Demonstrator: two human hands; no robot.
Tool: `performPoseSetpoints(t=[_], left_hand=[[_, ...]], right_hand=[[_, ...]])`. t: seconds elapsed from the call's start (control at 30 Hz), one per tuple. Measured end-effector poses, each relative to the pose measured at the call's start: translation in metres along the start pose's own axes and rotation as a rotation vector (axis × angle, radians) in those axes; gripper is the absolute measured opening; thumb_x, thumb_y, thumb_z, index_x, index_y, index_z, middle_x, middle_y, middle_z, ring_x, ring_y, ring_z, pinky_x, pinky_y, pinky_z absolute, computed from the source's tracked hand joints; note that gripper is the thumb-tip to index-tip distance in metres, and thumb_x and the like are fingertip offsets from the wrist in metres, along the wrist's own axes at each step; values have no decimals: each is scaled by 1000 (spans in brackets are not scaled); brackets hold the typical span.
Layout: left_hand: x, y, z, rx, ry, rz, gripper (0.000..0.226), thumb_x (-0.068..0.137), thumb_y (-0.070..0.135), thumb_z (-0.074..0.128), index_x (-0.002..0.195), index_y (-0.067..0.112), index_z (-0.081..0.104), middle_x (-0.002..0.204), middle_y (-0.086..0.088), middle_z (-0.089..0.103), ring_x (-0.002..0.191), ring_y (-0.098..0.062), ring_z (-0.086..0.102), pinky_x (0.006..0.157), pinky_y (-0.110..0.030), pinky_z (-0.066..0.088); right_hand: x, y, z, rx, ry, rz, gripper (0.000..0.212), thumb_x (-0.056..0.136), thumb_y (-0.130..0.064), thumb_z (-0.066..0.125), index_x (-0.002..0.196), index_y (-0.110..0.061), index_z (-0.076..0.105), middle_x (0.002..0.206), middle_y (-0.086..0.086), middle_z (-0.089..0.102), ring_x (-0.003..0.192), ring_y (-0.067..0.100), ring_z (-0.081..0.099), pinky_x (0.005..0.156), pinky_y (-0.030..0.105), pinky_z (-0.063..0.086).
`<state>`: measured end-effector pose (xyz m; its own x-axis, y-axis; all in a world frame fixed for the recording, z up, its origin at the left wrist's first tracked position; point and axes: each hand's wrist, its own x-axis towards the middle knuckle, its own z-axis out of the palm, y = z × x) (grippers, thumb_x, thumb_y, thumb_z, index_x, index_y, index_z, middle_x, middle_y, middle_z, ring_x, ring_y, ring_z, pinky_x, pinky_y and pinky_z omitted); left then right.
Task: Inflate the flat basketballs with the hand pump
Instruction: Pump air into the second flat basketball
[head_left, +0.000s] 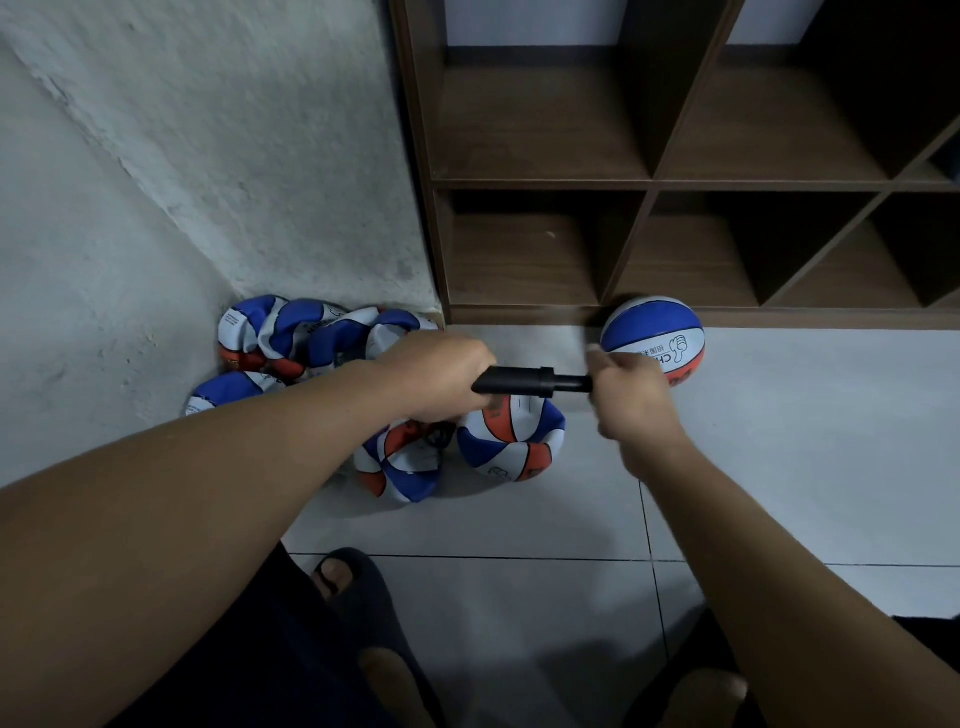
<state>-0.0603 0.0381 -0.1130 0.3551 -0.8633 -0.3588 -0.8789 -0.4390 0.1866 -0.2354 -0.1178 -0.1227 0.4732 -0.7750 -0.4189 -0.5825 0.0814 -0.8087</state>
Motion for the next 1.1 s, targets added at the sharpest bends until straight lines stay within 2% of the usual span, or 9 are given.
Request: performPoseSetpoints(t=[0.1, 0.17, 0.23, 0.3, 0.4, 0.57, 0.8, 0.97, 1.1], left_hand=[[-3, -23, -4, -85, -21, -56, 35, 94, 58, 71, 79, 27, 66, 70, 2, 67, 62, -17, 66, 60, -40, 56], [-5, -27, -5, -92, -10, -65, 37, 93, 60, 72, 78, 27, 66, 69, 2, 68, 61, -16, 66, 59, -40, 56], [-5, -14, -5, -56, 6, -56, 39, 95, 61, 69, 76, 27, 63, 68, 2, 66, 61, -17, 66, 56, -38, 53], [-3, 1, -4, -27, 22, -41, 38, 97, 56, 68, 75, 25, 62, 69, 1, 64, 60, -19, 64, 53, -35, 50], [-2, 14, -6, -9, 41, -39, 34, 99, 49, 68, 77, 23, 64, 69, 1, 63, 62, -21, 64, 52, -32, 45], [-3, 21, -15, -4, 122, -19, 39, 99, 55, 68, 76, 24, 63, 71, 2, 63, 63, -20, 65, 55, -34, 52], [-4, 23, -13, 45, 77, 23, 38, 99, 55, 68, 76, 27, 57, 73, 3, 62, 65, -19, 63, 57, -35, 50], [-3, 20, -9, 15, 68, 37, 36, 97, 58, 69, 79, 27, 61, 72, 4, 63, 64, -18, 64, 58, -36, 51], [-5, -8, -8, -62, 6, -23, 31, 97, 54, 69, 82, 28, 63, 71, 4, 66, 63, -17, 66, 59, -38, 53]], right_hand=[[22, -2, -31, 50, 85, 64, 27, 101, -30, 57, 84, -9, 57, 76, 13, 55, 72, 29, 44, 46, 29, 33], [29, -4, -40, 84, 98, 85, 19, 95, -29, 58, 87, -11, 57, 78, 17, 53, 73, 29, 43, 48, 31, 28], [26, -5, -35, 54, 138, 45, 24, 94, -30, 54, 78, -11, 53, 74, 15, 53, 70, 29, 48, 53, 35, 32], [13, -6, -25, 29, 165, -5, 33, 101, -28, 52, 73, -10, 50, 68, 9, 51, 67, 30, 46, 58, 35, 35], [-4, -8, -12, 12, 160, -69, 36, 110, -29, 49, 82, -7, 58, 69, 5, 49, 66, 23, 43, 58, 33, 34], [-17, -22, 3, 11, 109, -150, 39, 113, -32, 47, 82, -10, 57, 66, 1, 49, 61, 18, 44, 56, 33, 35], [-22, -16, 18, 8, 54, -101, 38, 113, -38, 47, 101, -7, 67, 78, 8, 61, 66, 17, 54, 61, 36, 47], [-18, -15, 8, 12, 14, -79, 39, 111, -37, 51, 90, -6, 62, 65, 2, 47, 59, 17, 43, 59, 34, 40], [6, -10, -25, 86, 125, 19, 34, 103, -32, 58, 81, -6, 60, 71, 7, 52, 68, 26, 42, 59, 35, 38]])
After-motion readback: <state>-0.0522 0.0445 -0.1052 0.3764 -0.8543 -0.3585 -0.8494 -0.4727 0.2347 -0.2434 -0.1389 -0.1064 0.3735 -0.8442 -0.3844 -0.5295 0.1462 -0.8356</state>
